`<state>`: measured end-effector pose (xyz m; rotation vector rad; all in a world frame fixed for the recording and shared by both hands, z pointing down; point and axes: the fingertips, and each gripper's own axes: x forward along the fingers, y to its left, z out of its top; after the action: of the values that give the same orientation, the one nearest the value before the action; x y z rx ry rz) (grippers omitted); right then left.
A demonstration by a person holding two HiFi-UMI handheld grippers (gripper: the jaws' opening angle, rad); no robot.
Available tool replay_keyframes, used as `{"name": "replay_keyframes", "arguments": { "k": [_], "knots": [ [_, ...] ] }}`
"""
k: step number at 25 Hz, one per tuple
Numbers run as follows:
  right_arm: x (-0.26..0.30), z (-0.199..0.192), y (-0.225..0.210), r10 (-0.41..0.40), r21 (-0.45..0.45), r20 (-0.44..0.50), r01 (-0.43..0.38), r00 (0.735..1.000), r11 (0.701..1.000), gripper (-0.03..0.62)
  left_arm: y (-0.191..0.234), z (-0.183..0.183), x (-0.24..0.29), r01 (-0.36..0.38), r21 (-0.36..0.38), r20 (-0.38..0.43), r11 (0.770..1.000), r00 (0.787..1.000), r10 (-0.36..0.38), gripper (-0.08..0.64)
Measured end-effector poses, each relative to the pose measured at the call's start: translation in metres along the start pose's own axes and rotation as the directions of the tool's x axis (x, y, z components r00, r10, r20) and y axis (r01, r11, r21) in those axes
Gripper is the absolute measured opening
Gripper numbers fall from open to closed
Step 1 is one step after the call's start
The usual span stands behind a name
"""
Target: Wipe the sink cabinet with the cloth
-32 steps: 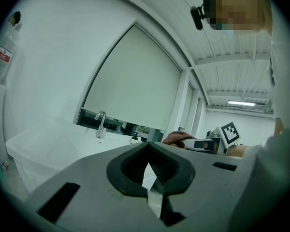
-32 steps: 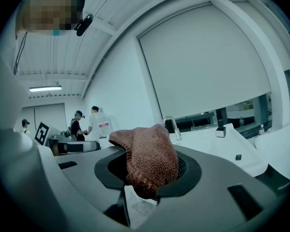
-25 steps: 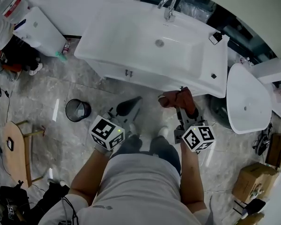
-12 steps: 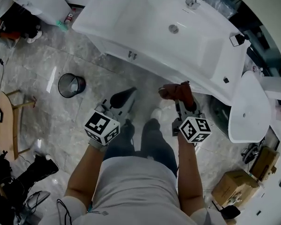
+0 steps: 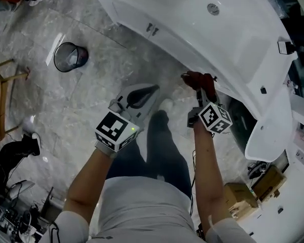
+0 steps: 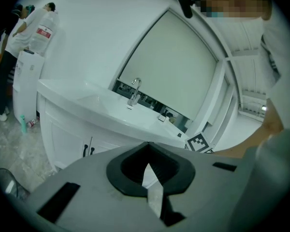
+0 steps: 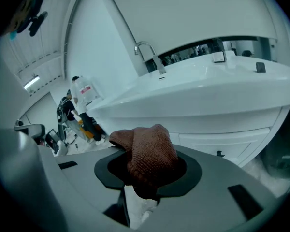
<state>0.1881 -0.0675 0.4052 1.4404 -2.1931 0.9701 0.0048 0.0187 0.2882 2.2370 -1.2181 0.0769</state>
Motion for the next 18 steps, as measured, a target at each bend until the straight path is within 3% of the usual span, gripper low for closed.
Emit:
{"name": "replay_keyframes", "arguments": {
  "k": [8,18],
  "knots": [
    [0.044,-0.014,-0.044,-0.032,0.106,0.036,0.028,0.999,0.994,0.137,0.015,-0.053,0.005,-0.092,-0.054,-0.005,0.994,0.996,0.091,0.011],
    [0.079,-0.004,-0.072,-0.013,0.123,0.118,-0.002,0.993,0.992,0.137,0.018,-0.096,0.021,-0.169,-0.098,0.009,0.981,0.985,0.171,0.011]
  ]
}}
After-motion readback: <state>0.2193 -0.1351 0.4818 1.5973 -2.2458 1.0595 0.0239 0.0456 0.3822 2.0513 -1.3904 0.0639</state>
